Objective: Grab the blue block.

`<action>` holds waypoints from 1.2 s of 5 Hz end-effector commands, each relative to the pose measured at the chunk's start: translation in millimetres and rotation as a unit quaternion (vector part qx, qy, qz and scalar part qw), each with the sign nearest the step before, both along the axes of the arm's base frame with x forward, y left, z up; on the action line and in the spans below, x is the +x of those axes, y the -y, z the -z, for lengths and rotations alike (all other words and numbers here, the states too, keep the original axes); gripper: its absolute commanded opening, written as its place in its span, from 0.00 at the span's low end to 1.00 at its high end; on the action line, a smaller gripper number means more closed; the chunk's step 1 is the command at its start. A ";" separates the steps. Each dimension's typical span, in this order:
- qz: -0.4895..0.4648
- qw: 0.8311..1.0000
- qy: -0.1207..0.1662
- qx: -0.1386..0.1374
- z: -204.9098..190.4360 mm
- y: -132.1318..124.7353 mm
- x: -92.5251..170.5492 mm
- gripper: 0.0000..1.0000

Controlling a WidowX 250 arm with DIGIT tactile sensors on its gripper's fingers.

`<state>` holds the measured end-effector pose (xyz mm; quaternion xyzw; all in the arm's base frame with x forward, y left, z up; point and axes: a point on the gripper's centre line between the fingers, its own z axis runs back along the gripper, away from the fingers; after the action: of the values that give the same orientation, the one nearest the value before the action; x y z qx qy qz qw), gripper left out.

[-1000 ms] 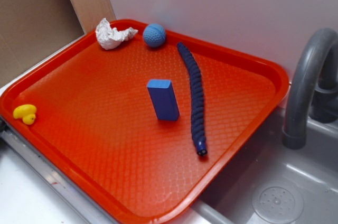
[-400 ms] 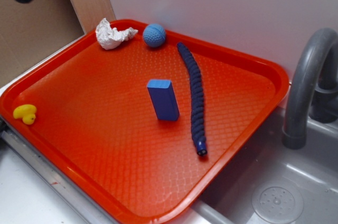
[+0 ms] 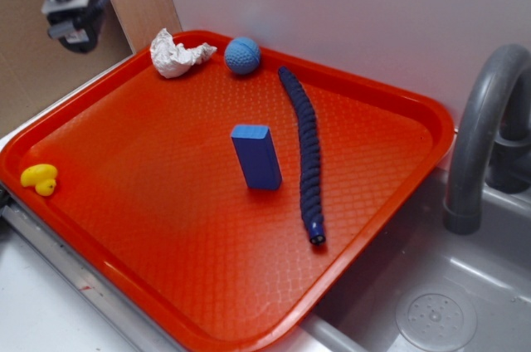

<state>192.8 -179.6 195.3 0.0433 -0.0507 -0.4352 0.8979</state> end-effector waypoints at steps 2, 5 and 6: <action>-0.005 0.999 -0.015 0.043 43.9 57.6 -1.3 1.00; -0.011 0.994 -0.051 0.092 85.2 56.2 22.2 1.00; 0.002 0.994 -0.053 0.092 94.9 55.1 33.6 1.00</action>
<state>233.1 -230.3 86.2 0.1110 0.0658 -0.4351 0.8911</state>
